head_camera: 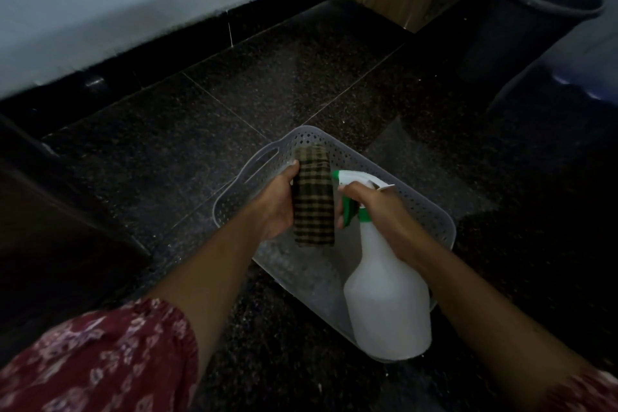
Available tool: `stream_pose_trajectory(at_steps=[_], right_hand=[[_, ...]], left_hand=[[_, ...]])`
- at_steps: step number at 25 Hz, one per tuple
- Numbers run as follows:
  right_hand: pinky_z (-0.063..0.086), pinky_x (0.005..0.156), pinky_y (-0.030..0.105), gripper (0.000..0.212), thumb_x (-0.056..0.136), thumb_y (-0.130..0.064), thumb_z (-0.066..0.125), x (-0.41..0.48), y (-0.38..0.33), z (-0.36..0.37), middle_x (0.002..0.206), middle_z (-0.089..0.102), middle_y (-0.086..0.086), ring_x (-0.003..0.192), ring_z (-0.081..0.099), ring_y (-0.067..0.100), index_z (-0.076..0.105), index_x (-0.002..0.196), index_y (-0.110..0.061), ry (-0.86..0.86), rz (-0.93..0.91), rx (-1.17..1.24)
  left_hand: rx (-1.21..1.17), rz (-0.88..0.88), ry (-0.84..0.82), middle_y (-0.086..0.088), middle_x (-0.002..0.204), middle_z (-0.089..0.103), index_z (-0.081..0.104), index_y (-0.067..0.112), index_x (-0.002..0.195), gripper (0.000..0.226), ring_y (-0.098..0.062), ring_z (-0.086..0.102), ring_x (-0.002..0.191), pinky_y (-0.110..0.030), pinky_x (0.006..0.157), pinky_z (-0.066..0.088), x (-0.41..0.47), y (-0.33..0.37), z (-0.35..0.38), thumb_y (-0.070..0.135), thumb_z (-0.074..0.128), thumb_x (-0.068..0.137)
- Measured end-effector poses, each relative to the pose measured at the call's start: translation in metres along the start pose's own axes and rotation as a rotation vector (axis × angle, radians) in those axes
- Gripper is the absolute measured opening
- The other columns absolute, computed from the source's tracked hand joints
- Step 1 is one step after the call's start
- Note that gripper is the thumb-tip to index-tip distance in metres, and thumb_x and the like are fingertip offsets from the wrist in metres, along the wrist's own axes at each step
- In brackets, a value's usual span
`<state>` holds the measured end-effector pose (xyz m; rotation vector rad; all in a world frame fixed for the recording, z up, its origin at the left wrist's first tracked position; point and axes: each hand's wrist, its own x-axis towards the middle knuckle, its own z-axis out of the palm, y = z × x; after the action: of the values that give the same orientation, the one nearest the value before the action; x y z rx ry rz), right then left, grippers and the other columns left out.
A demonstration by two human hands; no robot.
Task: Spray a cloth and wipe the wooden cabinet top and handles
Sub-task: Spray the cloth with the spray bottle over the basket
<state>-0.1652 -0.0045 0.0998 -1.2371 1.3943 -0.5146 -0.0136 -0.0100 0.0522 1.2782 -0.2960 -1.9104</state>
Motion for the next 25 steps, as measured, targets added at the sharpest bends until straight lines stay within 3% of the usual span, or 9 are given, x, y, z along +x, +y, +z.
stream_pose_trajectory(at_steps=[3,6,10,12,14,16,19,22,25], right_hand=[[0.051,0.078,0.035,0.018,0.086,-0.018,0.051,-0.006,-0.002,-0.003,0.072,0.067,0.013,0.062,0.064,0.022,0.067,0.084,-0.009,-0.027,-0.005,0.026],[0.053,0.083,0.030,0.021,0.086,-0.017,0.051,-0.014,-0.002,0.000,0.077,0.070,0.011,0.070,0.067,0.018,0.067,0.093,-0.007,-0.046,0.004,0.005],[0.051,0.068,0.020,0.019,0.088,-0.021,0.053,-0.023,-0.001,-0.003,0.073,0.070,0.008,0.059,0.064,0.013,0.068,0.091,-0.009,0.022,0.054,-0.012],[0.050,0.080,0.023,0.021,0.085,-0.020,0.054,-0.027,0.001,-0.004,0.074,0.072,0.011,0.070,0.067,0.017,0.070,0.087,-0.007,0.001,0.063,-0.029],[0.049,0.096,0.039,0.022,0.081,-0.020,0.056,-0.030,0.005,-0.002,0.081,0.075,0.016,0.085,0.070,0.027,0.072,0.087,-0.008,-0.019,0.047,-0.036],[0.049,0.094,0.044,0.023,0.083,-0.020,0.057,-0.033,0.008,-0.003,0.079,0.073,0.017,0.079,0.069,0.032,0.071,0.094,-0.005,-0.006,0.041,-0.030],[0.051,0.083,0.037,0.027,0.086,-0.014,0.053,-0.037,0.008,-0.007,0.077,0.068,0.015,0.071,0.066,0.032,0.066,0.105,0.000,-0.006,0.060,0.010],[0.046,0.095,0.038,0.024,0.081,-0.019,0.054,-0.038,0.006,-0.008,0.079,0.075,0.016,0.086,0.070,0.030,0.072,0.088,-0.004,-0.033,0.065,-0.017],[0.049,0.089,0.040,0.024,0.081,-0.023,0.057,-0.036,0.004,-0.010,0.075,0.072,0.014,0.078,0.069,0.032,0.070,0.089,-0.005,-0.012,0.071,-0.036]], left_hand=[[-0.007,0.010,-0.005,-0.012,0.101,0.066,0.061,0.010,0.108,0.056,-0.026,0.062,0.097,-0.040,0.085,0.048,-0.002,0.002,0.001,0.050,0.025,0.096],[0.005,0.010,-0.015,-0.012,0.100,0.067,0.063,0.012,0.097,0.055,-0.024,0.062,0.093,-0.038,0.085,0.047,-0.005,0.004,0.002,0.051,0.024,0.096],[-0.017,0.002,-0.011,-0.014,0.122,0.060,0.061,0.010,0.104,0.055,-0.027,0.059,0.102,-0.044,0.094,0.043,-0.010,0.007,0.007,0.051,0.026,0.096],[-0.044,0.002,0.003,-0.016,0.128,0.056,0.059,0.007,0.112,0.058,-0.028,0.057,0.103,-0.044,0.092,0.041,-0.013,0.009,0.010,0.051,0.025,0.096],[-0.071,0.005,0.005,-0.018,0.133,0.053,0.056,0.005,0.117,0.059,-0.030,0.056,0.111,-0.045,0.093,0.040,-0.016,0.011,0.011,0.050,0.024,0.097],[-0.119,0.010,-0.007,-0.020,0.138,0.050,0.053,0.004,0.123,0.058,-0.032,0.049,0.126,-0.047,0.097,0.038,-0.018,0.013,0.012,0.048,0.023,0.097],[-0.158,0.020,-0.011,-0.019,0.141,0.047,0.051,0.004,0.126,0.058,-0.032,0.044,0.131,-0.048,0.101,0.036,-0.020,0.016,0.010,0.046,0.022,0.098],[-0.152,0.019,-0.029,-0.019,0.142,0.047,0.046,0.006,0.132,0.061,-0.032,0.044,0.132,-0.048,0.100,0.036,-0.020,0.016,0.009,0.048,0.020,0.098],[-0.177,0.027,-0.037,-0.019,0.142,0.046,0.046,0.006,0.133,0.061,-0.032,0.044,0.132,-0.048,0.098,0.038,-0.019,0.015,0.008,0.049,0.021,0.097]])
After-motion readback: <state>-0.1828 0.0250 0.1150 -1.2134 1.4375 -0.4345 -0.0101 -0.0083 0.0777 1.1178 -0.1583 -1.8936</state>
